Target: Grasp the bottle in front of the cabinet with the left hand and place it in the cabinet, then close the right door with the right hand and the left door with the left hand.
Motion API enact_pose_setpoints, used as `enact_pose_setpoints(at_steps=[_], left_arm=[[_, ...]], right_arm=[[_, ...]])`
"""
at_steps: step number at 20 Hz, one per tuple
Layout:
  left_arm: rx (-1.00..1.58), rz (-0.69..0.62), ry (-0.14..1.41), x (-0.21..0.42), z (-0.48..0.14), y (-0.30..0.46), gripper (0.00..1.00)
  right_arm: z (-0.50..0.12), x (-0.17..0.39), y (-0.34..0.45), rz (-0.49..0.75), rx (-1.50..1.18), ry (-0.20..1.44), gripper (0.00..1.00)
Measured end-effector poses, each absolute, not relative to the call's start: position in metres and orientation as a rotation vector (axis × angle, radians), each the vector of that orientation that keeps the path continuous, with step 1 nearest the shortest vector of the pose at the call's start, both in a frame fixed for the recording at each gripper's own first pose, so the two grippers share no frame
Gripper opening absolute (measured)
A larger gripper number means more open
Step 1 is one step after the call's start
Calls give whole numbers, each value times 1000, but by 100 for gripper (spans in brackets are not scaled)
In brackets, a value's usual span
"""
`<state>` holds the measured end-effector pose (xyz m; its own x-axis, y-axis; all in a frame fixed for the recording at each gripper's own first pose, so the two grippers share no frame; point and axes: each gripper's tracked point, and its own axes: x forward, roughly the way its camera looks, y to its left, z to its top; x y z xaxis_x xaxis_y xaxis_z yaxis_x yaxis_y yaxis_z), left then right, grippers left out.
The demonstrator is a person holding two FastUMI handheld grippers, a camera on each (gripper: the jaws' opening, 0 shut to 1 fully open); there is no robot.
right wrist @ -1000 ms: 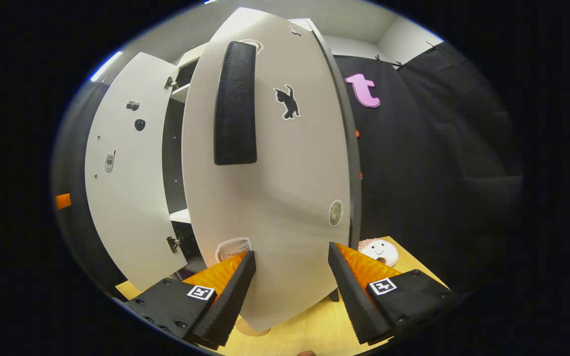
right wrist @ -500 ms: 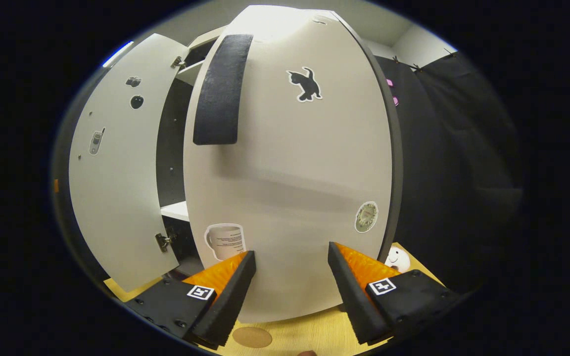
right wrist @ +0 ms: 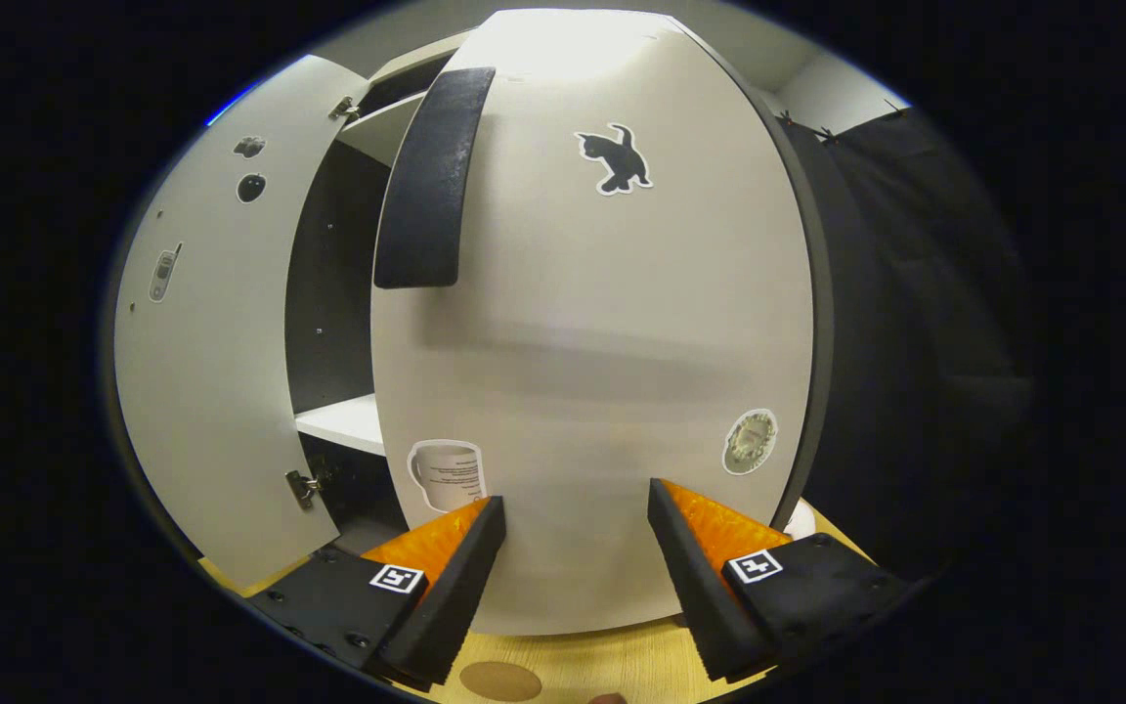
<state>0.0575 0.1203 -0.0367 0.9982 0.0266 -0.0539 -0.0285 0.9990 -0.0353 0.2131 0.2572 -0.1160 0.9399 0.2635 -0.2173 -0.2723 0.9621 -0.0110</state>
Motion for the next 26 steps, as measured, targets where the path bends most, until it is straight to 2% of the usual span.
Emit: enact_pose_setpoints(at_steps=[11, 15, 17, 18, 19, 20, 21, 22, 26], left_arm=[[-47, 24, 90, 84, -60, 123, 95], [-63, -7, 99, 89, -65, 113, 95], [-68, -17, 102, 92, -67, 109, 98], [-73, -16, 105, 92, -68, 109, 95], [-83, -12, 110, 92, -69, 110, 98], [-94, -12, 116, 92, -70, 108, 92], [-106, -18, 126, 93, -73, 104, 98], [-116, -28, 137, 93, -76, 100, 98], [-102, -2, 146, 92, -80, 98, 92]], right_arm=[[-113, 214, 249, 254, 4, 257, 97], [-83, 197, 214, 216, 10, 235, 97], [-67, 186, 197, 196, 11, 214, 97], [-58, 180, 190, 191, 16, 201, 97], [-48, 175, 183, 188, 25, 186, 97], [-38, 169, 177, 186, 35, 168, 97], [-29, 163, 171, 183, 41, 153, 97], [-21, 157, 164, 178, 42, 140, 97], [1, 138, 143, 164, 27, 101, 98]])
